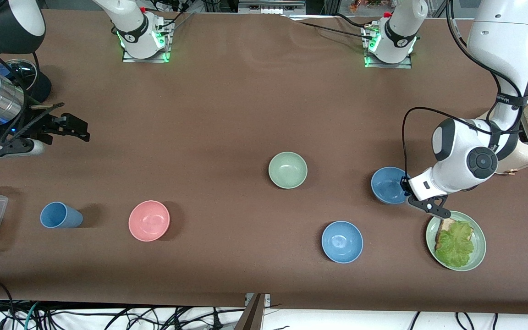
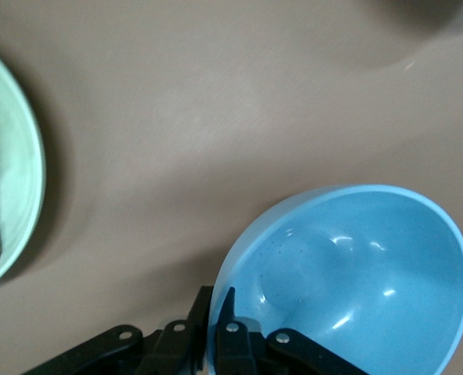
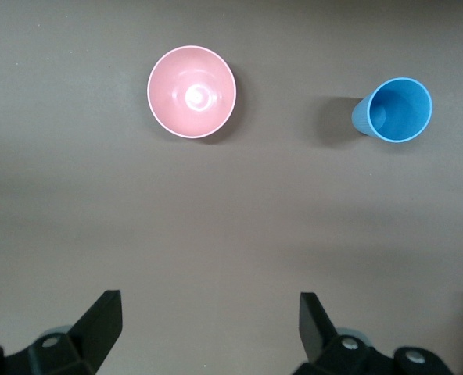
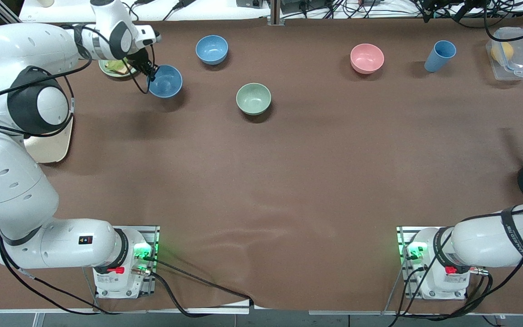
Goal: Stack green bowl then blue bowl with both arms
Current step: 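Carry the blue bowl with the left gripper onto the green bowl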
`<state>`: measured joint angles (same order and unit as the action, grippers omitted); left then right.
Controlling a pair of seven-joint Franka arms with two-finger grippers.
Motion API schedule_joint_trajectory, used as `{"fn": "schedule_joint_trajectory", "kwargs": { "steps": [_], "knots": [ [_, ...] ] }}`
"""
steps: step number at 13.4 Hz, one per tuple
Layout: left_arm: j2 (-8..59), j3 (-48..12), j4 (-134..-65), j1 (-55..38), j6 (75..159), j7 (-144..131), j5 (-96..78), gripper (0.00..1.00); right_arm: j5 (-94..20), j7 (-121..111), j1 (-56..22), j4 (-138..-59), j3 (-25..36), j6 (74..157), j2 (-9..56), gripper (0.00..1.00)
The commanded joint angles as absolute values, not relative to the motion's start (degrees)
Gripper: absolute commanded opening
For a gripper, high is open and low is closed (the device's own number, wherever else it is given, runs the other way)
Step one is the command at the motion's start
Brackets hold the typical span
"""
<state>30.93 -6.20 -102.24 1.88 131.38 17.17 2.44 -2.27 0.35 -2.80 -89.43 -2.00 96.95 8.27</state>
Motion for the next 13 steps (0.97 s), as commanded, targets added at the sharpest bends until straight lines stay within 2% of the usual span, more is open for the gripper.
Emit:
{"fn": "schedule_joint_trajectory", "kwargs": {
  "steps": [1, 3, 6, 10, 13],
  "knots": [
    [30.85, -6.33, -97.92, -1.39, 125.36, 14.51, 1.42, 0.0, -1.76, -0.96, -1.84, -88.07, -1.33, 96.41, 8.61, 1.0],
    [30.41, -7.38, -95.11, -2.72, 121.92, 13.19, -2.61, 0.0, -1.67, -0.36, -2.28, -87.98, -1.32, 96.15, 8.44, 1.0],
    [30.5, -8.35, -91.77, -6.66, 121.2, 9.6, -6.58, 0.0, -1.76, -0.26, -2.29, -87.71, -1.23, 95.98, 8.44, 1.0],
    [31.11, -8.35, -91.58, -16.15, 117.52, 1.26, -8.09, 0.0, -1.76, -0.35, -2.2, -87.8, -1.14, 95.89, 8.44, 1.0],
    [36.37, -8.44, -88.61, -20.11, 118.04, -1.49, -10.53, 0.0, -1.85, -0.61, -1.93, -87.8, -1.05, 95.89, 8.52, 1.0]
  ]
}}
